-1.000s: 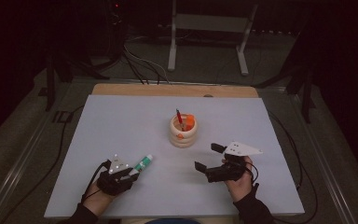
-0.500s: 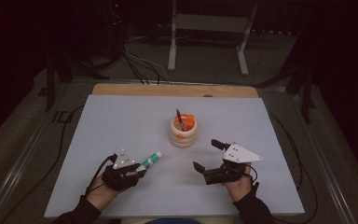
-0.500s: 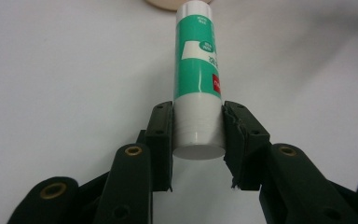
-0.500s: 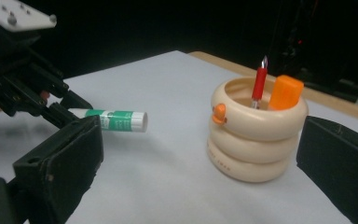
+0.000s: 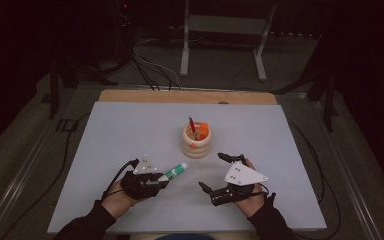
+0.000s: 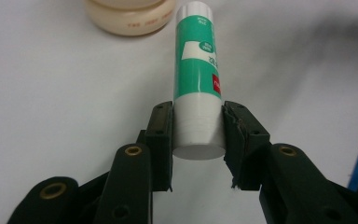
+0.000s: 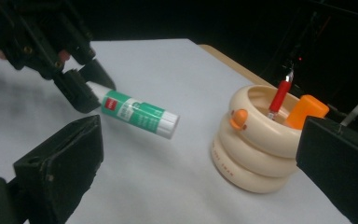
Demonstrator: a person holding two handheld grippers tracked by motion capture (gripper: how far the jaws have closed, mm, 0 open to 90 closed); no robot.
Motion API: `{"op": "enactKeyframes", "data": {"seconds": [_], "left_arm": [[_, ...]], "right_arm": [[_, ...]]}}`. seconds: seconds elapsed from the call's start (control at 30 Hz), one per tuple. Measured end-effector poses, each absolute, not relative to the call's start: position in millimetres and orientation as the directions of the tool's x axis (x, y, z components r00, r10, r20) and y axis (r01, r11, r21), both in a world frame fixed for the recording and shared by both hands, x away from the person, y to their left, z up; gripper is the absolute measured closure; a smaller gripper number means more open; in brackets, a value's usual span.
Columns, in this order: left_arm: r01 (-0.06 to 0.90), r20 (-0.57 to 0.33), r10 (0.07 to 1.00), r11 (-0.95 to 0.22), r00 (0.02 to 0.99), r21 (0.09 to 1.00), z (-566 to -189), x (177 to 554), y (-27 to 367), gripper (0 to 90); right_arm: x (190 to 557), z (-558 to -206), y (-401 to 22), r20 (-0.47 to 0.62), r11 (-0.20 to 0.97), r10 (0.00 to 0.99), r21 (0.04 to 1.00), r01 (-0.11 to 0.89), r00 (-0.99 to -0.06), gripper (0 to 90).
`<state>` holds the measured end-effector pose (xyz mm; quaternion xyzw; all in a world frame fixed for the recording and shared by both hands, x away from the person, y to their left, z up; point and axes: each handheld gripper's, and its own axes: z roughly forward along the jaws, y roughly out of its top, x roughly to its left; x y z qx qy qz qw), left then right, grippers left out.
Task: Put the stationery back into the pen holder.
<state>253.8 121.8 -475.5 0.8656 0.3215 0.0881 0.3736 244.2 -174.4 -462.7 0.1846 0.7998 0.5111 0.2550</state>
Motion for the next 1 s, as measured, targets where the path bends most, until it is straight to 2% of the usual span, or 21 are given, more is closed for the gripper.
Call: {"op": "enactKeyframes", "data": {"seconds": [0.37,0.73,0.93,1.0], "left_arm": [[0.468,-0.087,0.582,-0.548,0.809,0.693,-470,257,110,66.2],[0.463,-0.092,0.566,-0.559,0.819,0.688,-466,261,102,66.2],[0.457,-0.094,0.556,-0.564,0.826,0.687,-463,262,99,66.2],[0.453,-0.089,0.552,-0.570,0.829,0.685,-463,263,98,66.2]], "right_arm": [[239,-473,-152,-0.414,0.584,0.459,0.807,-0.084,-0.786,0.3],[236,-484,-134,-0.621,0.749,0.308,0.625,-0.219,-0.721,0.4],[234,-493,-126,-0.653,0.796,0.262,0.562,-0.223,-0.711,0.4],[235,-495,-125,-0.688,0.822,0.224,0.514,-0.245,-0.690,0.4]]}}
